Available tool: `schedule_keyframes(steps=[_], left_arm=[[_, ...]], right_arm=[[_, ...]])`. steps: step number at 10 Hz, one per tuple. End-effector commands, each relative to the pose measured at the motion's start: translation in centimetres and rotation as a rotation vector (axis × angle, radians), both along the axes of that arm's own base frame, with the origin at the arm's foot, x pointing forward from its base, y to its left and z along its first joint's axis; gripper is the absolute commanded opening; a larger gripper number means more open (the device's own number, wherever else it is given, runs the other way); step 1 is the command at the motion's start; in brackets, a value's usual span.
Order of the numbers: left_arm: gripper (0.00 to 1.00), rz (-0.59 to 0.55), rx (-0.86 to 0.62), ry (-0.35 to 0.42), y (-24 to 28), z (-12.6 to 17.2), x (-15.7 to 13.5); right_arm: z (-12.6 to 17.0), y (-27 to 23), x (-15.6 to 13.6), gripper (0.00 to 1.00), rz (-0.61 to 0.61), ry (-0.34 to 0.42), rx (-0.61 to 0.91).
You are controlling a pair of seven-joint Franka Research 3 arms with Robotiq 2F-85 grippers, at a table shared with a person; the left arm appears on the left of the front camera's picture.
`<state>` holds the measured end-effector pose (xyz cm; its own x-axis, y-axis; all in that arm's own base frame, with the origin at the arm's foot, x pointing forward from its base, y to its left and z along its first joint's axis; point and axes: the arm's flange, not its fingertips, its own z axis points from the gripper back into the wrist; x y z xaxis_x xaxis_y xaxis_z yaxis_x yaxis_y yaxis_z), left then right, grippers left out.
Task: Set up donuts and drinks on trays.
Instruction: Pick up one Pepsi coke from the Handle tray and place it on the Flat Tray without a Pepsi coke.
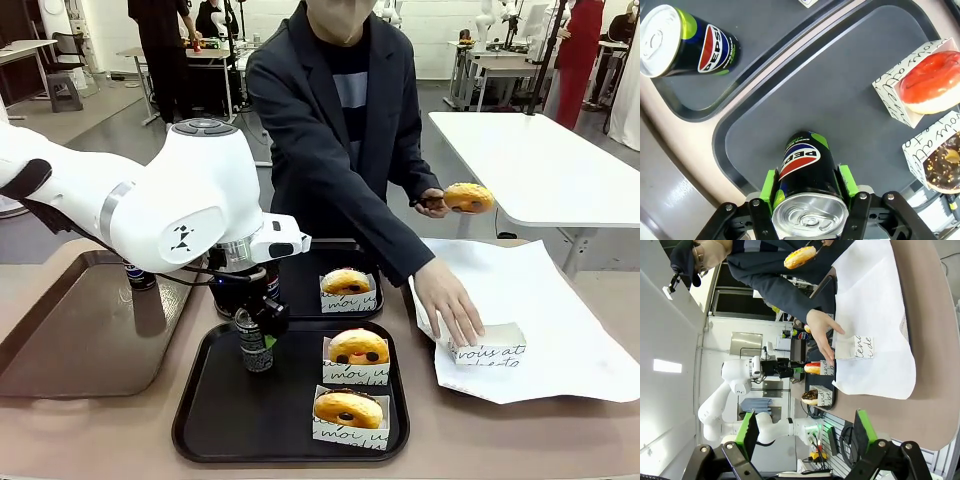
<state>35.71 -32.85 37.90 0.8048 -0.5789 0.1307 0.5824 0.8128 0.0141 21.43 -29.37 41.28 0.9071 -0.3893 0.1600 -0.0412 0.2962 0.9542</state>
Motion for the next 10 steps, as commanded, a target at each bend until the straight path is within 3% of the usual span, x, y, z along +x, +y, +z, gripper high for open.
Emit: schedule_keyframes(steps=[1, 2, 3, 4, 5, 10], left_arm=[[0.59, 0.013, 0.020, -0.031, -0.6, -0.1, 0.2], [0.67, 0.019, 0.020, -0.031, -0.4, -0.1, -0.1], [0.68, 0.026, 0.020, -0.030, -0.3, 0.0, -0.4], [0.89, 0.027, 0.021, -0.025, -0.4, 0.1, -0.3], [0.99, 0.026, 0.020, -0.020, -0.5, 0.4, 0.0], [1.00, 0.075, -0.008, -0.026, 0.2, 3.9, -0.8]], right_arm=[[0.0, -0.1, 0.1, 1.00, 0.001, -0.027, 0.007], [0.0, -0.1, 0.1, 1.00, 0.001, -0.027, 0.007], [0.0, -0.1, 0.1, 1.00, 0.001, -0.027, 0.007], [0.0, -0.1, 0.1, 1.00, 0.001, -0.027, 0.007], [0.0, -0.1, 0.1, 1.00, 0.001, -0.027, 0.007], [0.0, -0.1, 0.1, 1.00, 0.001, -0.027, 0.007]])
